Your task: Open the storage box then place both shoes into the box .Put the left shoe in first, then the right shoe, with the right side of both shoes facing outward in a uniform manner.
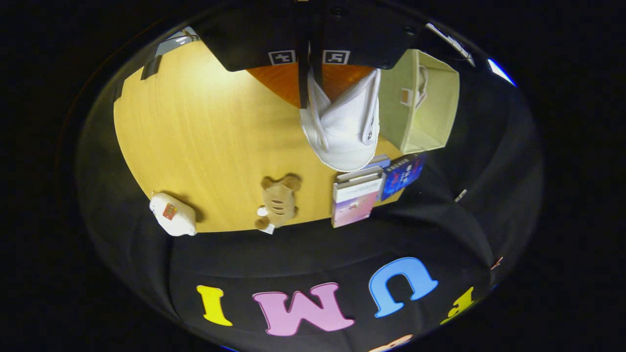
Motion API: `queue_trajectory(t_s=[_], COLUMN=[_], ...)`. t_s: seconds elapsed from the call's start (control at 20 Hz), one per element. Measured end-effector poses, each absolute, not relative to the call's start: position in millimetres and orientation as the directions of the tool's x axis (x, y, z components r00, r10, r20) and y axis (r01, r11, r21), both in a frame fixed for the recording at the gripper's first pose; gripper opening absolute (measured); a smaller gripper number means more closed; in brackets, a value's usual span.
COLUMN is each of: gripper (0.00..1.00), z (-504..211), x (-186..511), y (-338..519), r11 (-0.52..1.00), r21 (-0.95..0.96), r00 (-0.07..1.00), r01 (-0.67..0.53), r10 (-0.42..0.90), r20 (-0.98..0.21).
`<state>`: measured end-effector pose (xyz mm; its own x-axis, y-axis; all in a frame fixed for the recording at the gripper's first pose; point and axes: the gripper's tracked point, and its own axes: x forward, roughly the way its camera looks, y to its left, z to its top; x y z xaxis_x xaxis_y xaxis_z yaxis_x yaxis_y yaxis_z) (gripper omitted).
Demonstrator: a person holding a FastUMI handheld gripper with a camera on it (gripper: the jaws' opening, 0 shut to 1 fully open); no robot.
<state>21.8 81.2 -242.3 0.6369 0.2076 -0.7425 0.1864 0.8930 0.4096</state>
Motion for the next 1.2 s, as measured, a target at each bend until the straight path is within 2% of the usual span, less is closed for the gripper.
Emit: queue_trajectory(t_s=[0.3,0.55,0.9,1.2], gripper=[0.05,0.05,0.06,0.09], z=[-199.0,-201.8,-262.2,-279.1], x=[55.1,63.9,64.0,56.4], y=[199.5,272.8,296.3,318.4], r11=[0.867,0.881,0.938,0.951], r21=[0.473,0.445,0.262,0.242], r00=[0.608,0.540,0.422,0.366], r01=[0.157,0.164,0.226,0.193], r10=[0.293,0.297,0.148,0.159], r20=[-0.738,-0.787,-0.894,-0.917])
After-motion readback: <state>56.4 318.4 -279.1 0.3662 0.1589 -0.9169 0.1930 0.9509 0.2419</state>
